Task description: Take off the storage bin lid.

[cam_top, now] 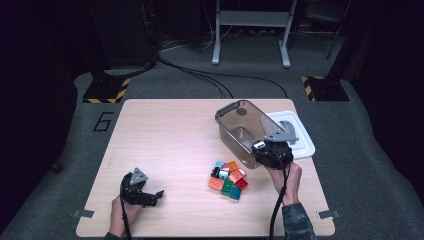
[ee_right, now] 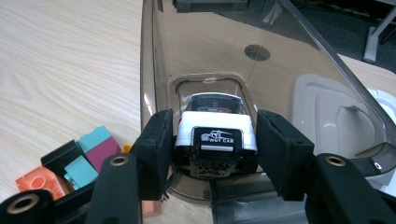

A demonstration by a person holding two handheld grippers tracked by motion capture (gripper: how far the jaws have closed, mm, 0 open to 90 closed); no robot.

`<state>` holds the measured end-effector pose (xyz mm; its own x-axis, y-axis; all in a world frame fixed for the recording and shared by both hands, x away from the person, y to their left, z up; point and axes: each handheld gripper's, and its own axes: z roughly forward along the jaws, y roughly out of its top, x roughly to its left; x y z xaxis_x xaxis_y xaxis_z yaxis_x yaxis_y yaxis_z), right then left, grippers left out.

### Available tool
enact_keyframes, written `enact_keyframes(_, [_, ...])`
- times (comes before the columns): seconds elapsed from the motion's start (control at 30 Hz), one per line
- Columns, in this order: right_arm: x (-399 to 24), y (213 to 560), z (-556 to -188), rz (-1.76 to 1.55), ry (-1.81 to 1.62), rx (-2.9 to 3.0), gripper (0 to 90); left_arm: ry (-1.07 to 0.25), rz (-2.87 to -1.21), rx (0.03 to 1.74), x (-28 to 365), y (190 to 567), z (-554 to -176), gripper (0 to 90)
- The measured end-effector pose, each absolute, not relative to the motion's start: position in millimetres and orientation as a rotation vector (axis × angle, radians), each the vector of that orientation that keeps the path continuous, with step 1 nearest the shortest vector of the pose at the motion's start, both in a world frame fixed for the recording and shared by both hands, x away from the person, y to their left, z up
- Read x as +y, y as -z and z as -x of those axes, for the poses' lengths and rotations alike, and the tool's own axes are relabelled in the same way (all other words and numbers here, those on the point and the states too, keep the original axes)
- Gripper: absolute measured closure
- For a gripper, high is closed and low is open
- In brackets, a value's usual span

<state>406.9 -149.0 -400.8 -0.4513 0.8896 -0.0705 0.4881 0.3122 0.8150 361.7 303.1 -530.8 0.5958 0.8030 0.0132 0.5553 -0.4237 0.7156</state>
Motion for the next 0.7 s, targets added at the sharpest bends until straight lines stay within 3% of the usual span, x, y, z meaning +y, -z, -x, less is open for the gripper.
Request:
enact_keyframes(0.1, [-148.4, 400.6, -404.8, -1.213, -1.011, 2.065, 44.4, -0.467, -2.141, 1.070, 303.1, 530.8, -361.8, 1.3])
enact_keyframes(0.53, [-142.9, 391.7, -379.6, -1.180, -1.052, 2.089, 18.4, -0.467, -2.141, 1.070, 303.0, 530.8, -361.7, 1.3])
enact_keyframes(0.7, [-132.4, 395.0, -364.6, -1.146, -1.060, 2.142, 14.4, -0.467, -2.141, 1.070, 303.0, 530.8, -361.7, 1.4])
